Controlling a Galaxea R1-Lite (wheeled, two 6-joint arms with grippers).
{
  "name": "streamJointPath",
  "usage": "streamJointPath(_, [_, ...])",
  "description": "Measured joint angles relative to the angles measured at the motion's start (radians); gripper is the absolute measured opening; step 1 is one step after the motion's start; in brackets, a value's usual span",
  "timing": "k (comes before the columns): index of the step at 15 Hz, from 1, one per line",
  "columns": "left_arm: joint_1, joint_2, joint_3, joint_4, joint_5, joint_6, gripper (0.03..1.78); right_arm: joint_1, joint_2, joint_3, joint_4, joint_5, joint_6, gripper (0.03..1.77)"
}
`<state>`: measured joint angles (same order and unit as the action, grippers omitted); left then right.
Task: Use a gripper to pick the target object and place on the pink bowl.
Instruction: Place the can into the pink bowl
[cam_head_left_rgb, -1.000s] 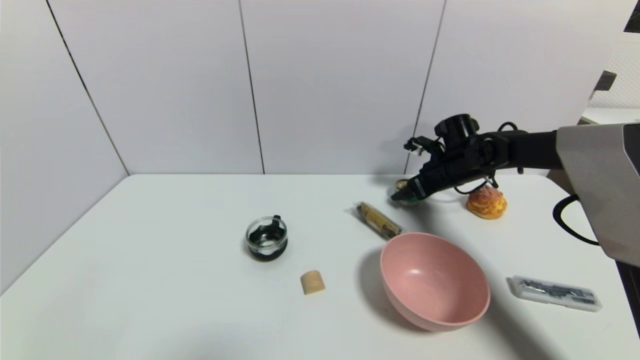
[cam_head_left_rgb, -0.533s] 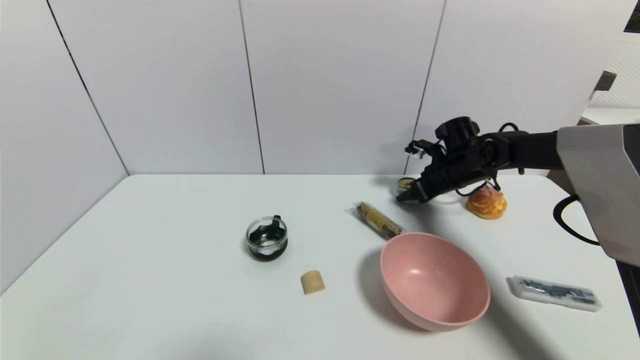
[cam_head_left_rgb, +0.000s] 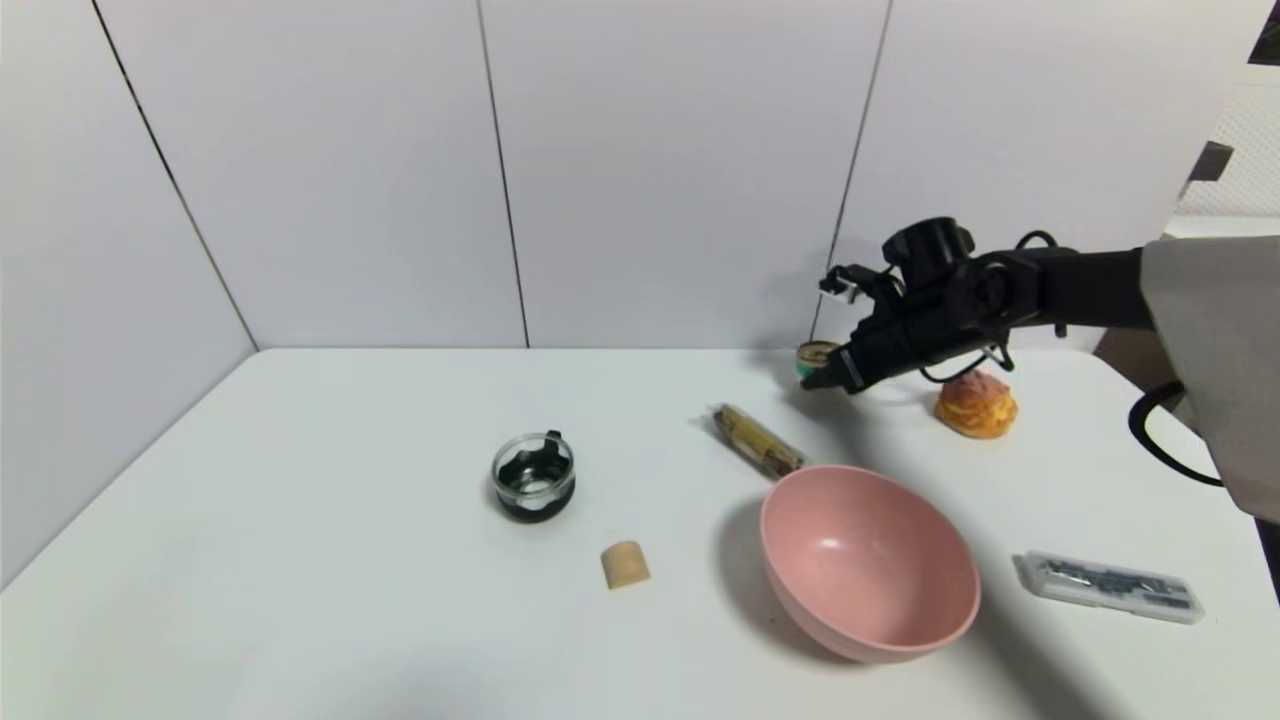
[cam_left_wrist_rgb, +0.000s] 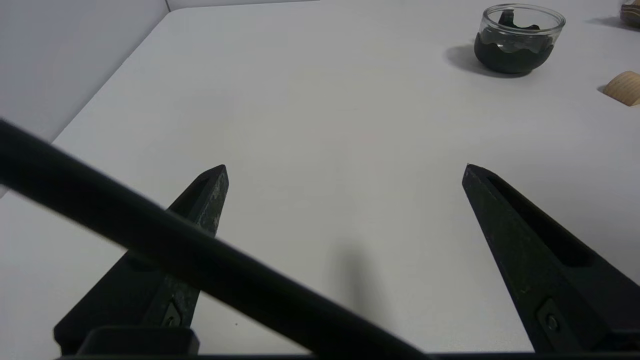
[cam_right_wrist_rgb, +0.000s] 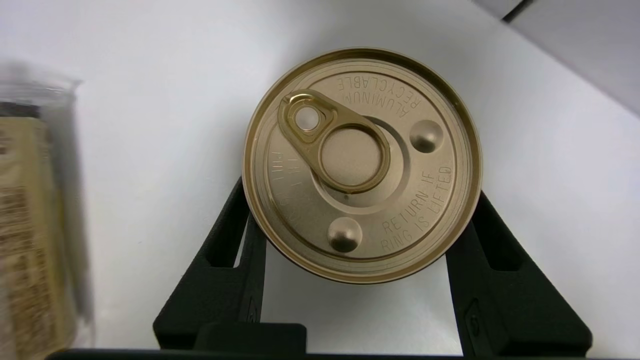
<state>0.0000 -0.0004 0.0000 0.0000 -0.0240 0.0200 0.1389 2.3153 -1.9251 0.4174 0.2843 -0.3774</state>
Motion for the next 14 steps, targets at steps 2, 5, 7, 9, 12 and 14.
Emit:
streamJointPath(2, [0.0,0.0,0.0,0.0,0.0,0.0,1.69,0.0,-0.049,0.015,0.009,0.003,0.002,0.98])
streamJointPath(5, [0.0,0.0,0.0,0.0,0.0,0.0,1.69,0.001,-0.165,0.107,0.016,0.037,0.003,0.98])
streamJointPath(7, [0.0,0.0,0.0,0.0,0.0,0.0,1.69,0.003,-0.269,0.204,0.016,0.082,0.005,0.98])
streamJointPath(9, [0.0,0.0,0.0,0.0,0.0,0.0,1.69,0.011,-0.393,0.32,0.016,0.115,0.007,0.98])
streamJointPath(12, [0.0,0.0,0.0,0.0,0.0,0.0,1.69,0.04,-0.598,0.539,0.016,0.13,0.008,0.98])
streamJointPath(14, [0.0,0.0,0.0,0.0,0.0,0.0,1.69,0.082,-0.738,0.702,0.015,0.135,0.009,0.98])
